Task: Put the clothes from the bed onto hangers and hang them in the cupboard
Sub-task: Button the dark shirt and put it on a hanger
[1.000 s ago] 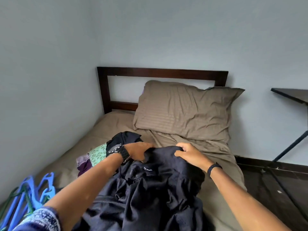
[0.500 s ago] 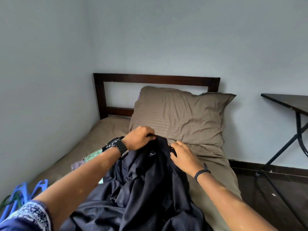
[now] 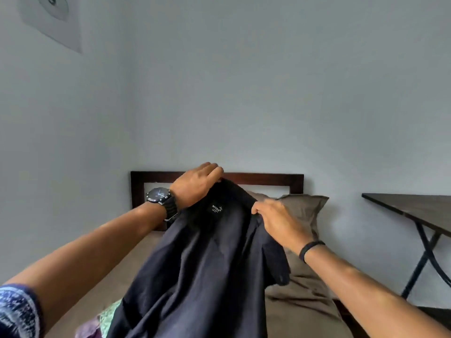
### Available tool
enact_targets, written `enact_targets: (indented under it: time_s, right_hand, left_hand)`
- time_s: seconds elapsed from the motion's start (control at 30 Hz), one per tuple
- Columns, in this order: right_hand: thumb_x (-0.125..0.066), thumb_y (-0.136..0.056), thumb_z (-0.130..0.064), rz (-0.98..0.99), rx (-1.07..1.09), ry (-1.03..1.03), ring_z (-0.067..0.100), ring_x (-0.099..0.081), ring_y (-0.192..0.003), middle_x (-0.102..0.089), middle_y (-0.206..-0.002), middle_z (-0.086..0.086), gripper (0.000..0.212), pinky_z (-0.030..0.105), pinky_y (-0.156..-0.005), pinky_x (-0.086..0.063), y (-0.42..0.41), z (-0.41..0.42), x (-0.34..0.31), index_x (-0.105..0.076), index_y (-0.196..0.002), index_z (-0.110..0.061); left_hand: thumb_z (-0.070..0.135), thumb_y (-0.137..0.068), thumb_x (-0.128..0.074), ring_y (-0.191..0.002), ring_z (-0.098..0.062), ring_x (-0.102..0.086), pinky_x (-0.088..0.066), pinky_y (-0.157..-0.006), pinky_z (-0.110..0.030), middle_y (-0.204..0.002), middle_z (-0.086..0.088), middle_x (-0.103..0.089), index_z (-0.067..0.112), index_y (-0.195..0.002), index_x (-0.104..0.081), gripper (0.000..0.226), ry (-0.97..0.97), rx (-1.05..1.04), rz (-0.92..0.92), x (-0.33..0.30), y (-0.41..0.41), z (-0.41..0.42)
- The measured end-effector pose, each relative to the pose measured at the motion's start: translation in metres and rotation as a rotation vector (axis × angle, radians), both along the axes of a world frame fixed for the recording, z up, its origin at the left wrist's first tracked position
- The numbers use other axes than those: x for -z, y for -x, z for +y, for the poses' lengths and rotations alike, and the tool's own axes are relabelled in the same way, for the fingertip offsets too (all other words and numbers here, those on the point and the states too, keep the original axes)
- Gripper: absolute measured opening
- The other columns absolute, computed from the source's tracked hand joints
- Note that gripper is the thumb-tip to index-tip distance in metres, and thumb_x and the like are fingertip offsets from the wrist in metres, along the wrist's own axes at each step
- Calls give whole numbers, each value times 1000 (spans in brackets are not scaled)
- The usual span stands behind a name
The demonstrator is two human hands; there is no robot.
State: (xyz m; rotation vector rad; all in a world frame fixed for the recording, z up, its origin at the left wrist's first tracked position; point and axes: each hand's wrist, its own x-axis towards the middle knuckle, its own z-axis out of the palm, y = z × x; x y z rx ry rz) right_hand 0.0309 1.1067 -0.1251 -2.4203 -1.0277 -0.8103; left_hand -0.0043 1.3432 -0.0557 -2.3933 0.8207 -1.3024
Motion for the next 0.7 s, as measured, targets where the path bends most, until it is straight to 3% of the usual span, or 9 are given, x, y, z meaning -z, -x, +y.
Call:
enact_targets:
  time_s: [0.07, 0.13, 0.2, 0.3, 0.37, 0.43, 0.5, 0.6, 0.7]
  right_hand:
    - [-37, -92, 3, -69, 66, 64, 32, -56, -92, -55, -104, 11, 35, 38, -77, -46, -2, -12, -43, -61, -112, -11]
    - [-37, -92, -1, -170, 136, 114, 35, -56, -89, -51, -107, 13, 30, 40, -76, -47, 1, -16, -85, -58, -113, -7]
    - [-38, -90, 2, -294, 217, 140, 37, -58, -84, -50, -106, 14, 31, 42, -73, -48, 3, -17, -126, -56, -115, -6]
    - [-38, -93, -2, -331, 274, 102, 39, -59, -91, -54, -106, 17, 34, 41, -75, -49, 5, -19, -179, -49, -124, -10]
    - [-43, -97, -11, -239, 254, 93, 39, -60, -95, -56, -108, 18, 40, 41, -76, -48, 11, -24, -206, -36, -136, -16]
    - [-47, -96, -13, -51, 209, 125, 35, -58, -96, -54, -111, 18, 60, 36, -79, -47, 18, -35, -230, -18, -147, -27]
    - [-46, -95, -10, 13, 235, 191, 31, -52, -110, -51, -126, 15, 63, 34, -89, -43, 26, -48, -253, -22, -149, -32]
    - [-46, -94, -6, -74, 271, 176, 24, -35, -129, -49, -138, 3, 51, 32, -104, -30, 34, -69, -278, -47, -137, -33]
    - [-40, -93, -5, -331, 334, 54, 29, -47, -120, -55, -126, 5, 55, 37, -96, -40, 44, -79, -288, -46, -136, -39]
  left_hand:
    - [6, -84, -40, -78, -30, -59, -53, -53, -36, -96, -14, -59, 11, -102, -40, 19, -231, -50, 31, -16, 5, 10]
    - [9, -82, -32, -79, -30, -61, -54, -51, -36, -102, -14, -58, 11, -106, -41, 26, -314, -110, 27, -33, 10, 9]
    - [7, -84, -32, -85, -31, -61, -53, -60, -36, -108, -13, -55, 15, -121, -44, 40, -149, -144, 24, -56, 10, -3]
    - [1, -88, -40, -94, -33, -58, -47, -75, -38, -112, -9, -49, 28, -143, -35, 62, 218, -212, 120, -99, 10, -19]
    - [-2, -83, -42, -94, -32, -56, -45, -76, -37, -108, -9, -49, 33, -148, -26, 76, 292, -217, 129, -125, 12, -21]
    - [-6, -79, -41, -97, -32, -54, -44, -76, -35, -107, -9, -50, 36, -148, -23, 83, 338, -218, 124, -149, 16, -21]
    - [-7, -77, -39, -104, -31, -54, -44, -80, -34, -112, -9, -54, 34, -144, -36, 78, 337, -229, 119, -171, 23, -22]
    - [-4, -79, -43, -109, -28, -53, -43, -80, -31, -114, -7, -58, 25, -122, -60, 55, 322, -272, 21, -202, 35, -25]
    - [-5, -81, -42, -100, -34, -55, -46, -72, -37, -111, -11, -54, 16, -111, -61, 42, 373, -286, -196, -225, 44, -26]
